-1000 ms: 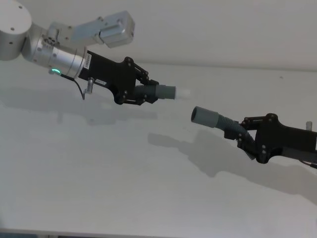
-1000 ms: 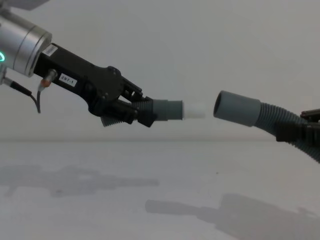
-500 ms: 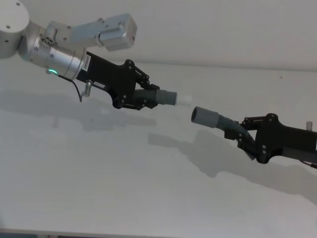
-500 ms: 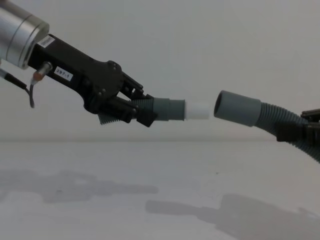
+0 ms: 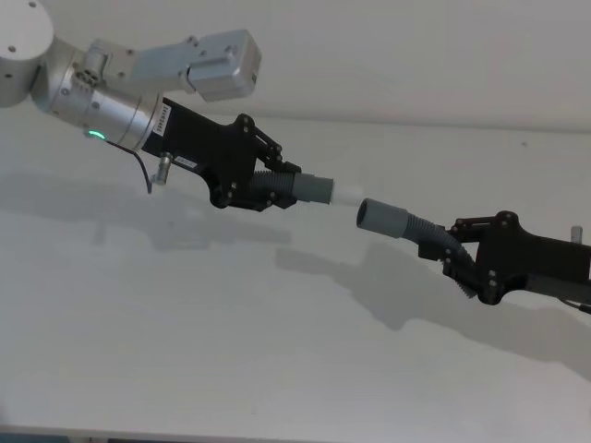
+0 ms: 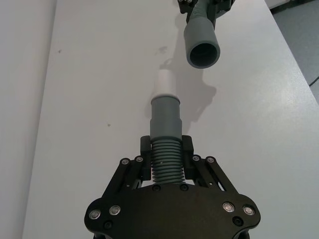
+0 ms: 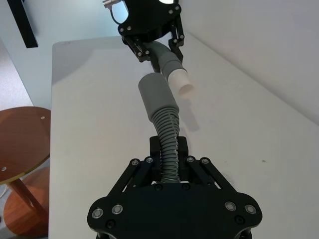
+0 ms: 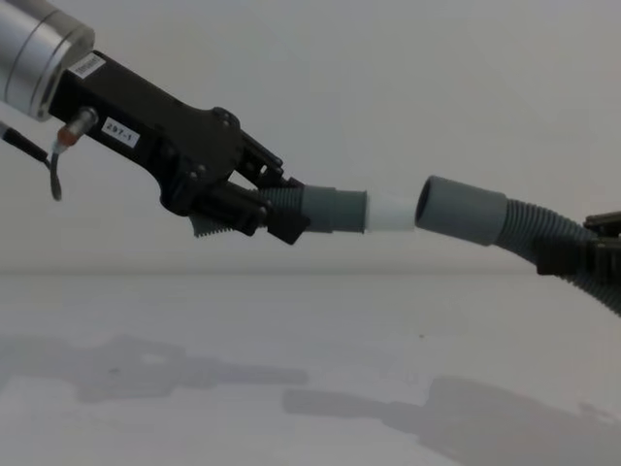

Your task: Use both hands to pick up one end of the pipe from the table, align the ends, and insert them.

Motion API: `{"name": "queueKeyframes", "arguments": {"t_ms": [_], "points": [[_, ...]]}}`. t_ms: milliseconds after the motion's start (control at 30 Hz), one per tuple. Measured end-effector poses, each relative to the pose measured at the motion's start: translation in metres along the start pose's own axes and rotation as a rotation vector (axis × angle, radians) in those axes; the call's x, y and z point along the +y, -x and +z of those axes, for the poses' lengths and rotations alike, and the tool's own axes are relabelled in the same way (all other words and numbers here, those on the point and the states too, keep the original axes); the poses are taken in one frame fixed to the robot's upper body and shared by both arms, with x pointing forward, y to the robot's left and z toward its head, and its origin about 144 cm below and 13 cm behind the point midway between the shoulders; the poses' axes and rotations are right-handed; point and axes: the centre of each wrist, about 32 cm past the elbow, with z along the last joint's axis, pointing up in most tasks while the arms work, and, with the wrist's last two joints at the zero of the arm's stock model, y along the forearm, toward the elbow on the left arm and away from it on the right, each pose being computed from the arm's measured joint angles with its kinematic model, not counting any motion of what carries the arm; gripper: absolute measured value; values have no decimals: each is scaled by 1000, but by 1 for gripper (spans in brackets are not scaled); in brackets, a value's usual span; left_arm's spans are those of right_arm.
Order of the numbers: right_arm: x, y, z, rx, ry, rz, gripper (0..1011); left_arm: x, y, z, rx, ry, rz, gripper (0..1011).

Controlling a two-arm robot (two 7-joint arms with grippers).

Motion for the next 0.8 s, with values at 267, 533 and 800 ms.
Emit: {"name": "queueKeyframes", "arguments": {"t_ms": [267,533,800], "points": [[0,0,0,0,0,0,178,2,4,4,-6,-9,1,339],[0,0,0,0,0,0,178,6,8,8,-11,-20,4,339],[0,0,0,0,0,0,178,7,11,12,-20,-22,3,339]]}}
